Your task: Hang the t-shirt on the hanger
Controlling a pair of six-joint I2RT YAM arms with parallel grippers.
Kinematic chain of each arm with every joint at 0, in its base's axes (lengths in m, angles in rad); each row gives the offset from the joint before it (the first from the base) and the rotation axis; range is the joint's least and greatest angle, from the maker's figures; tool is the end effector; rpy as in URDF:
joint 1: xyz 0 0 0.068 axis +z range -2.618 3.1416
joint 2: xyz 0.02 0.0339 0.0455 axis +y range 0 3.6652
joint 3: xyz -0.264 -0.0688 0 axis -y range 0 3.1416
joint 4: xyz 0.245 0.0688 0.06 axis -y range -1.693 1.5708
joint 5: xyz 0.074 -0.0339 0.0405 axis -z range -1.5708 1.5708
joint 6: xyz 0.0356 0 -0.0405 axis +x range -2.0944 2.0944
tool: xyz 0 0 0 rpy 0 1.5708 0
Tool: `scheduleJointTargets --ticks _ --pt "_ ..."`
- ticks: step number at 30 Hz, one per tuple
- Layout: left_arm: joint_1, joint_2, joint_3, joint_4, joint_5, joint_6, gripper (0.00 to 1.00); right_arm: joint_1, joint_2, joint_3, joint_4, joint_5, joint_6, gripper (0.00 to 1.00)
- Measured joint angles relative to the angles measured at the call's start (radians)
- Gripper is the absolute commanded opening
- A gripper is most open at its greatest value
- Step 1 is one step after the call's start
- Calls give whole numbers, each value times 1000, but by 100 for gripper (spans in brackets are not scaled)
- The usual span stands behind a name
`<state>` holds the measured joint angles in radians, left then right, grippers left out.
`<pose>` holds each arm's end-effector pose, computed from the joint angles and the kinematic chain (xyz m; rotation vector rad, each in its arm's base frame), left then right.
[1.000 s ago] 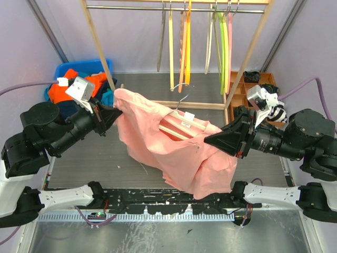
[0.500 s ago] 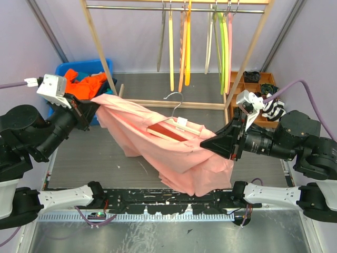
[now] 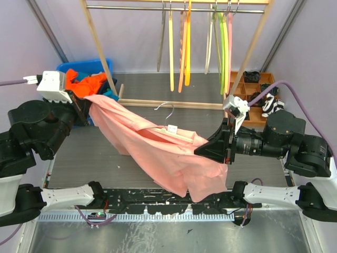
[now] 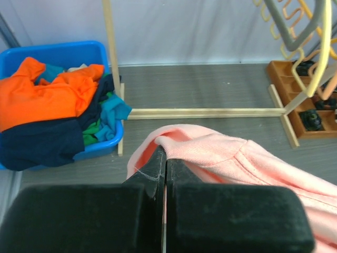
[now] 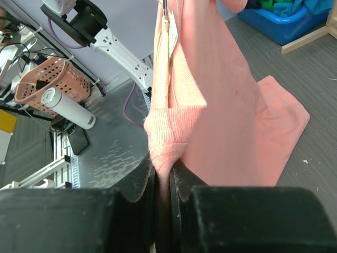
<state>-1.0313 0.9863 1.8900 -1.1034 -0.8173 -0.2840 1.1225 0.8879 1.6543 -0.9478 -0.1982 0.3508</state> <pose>0.0609 -0.0512 0.5438 0.0570 1.7125 -0.2539 0.0350 0.0890 0.5118 -0.8679 1.7149 1.2133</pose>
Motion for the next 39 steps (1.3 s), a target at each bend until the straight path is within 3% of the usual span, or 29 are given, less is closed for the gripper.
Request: scheduleJointTargets --ticks 12,15,18,21,24,29,35,39 --pt "0 33 -38 -101 -53 -87 1 -1 -31 -1 6 24 1 1" --pt "0 16 -72 -132 -47 -126 10 -1 -39 -1 7 56 1 1" --pt "-1 3 -84 -161 -40 -157 34 -1 -38 -2 6 80 3 1" --pt "0 -8 -84 -203 -42 -188 49 -1 -29 -2 11 93 4 1" --pt "0 -19 -65 -260 -60 -211 56 -1 -18 -1 16 101 6 1" --pt "2 -10 64 -306 -67 -212 58 -1 10 10 18 115 7 1" --pt "2 61 246 -225 111 -138 60 -1 87 45 20 129 3 1" --pt "2 143 285 -148 267 -116 60 -1 138 56 29 153 3 1"
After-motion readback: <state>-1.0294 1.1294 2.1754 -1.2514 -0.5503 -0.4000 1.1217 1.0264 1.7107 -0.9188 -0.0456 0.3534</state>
